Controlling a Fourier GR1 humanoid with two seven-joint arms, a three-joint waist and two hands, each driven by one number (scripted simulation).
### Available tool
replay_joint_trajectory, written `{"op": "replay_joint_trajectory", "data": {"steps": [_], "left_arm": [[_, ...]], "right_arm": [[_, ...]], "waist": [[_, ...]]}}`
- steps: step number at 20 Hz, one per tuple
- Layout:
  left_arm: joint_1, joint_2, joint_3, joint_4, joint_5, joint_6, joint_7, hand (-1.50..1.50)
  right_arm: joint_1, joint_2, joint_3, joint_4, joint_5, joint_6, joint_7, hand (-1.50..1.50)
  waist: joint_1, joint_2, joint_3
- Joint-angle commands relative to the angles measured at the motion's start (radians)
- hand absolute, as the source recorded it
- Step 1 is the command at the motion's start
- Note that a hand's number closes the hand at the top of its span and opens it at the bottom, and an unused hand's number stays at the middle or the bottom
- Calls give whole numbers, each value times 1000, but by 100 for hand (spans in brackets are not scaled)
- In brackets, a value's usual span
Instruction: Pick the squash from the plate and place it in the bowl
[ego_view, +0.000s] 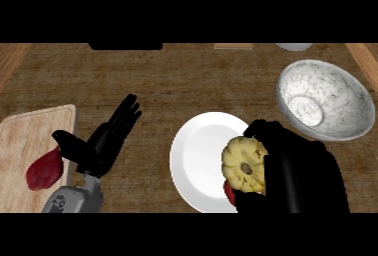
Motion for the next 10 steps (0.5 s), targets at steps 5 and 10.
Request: {"op": "replay_joint_trajectory", "data": {"steps": [5,10], "left_arm": [[11,-10,4,20,-13,-25,-45,0],[50,-18,-17,-44,-17,-14,1,0]], "right_arm": [[-140,73,-202,-65,17,236,68,150],[-225,37,-410,65,4,184,-67,150]], "waist": [[7,4,1],[17,6,1]]}}
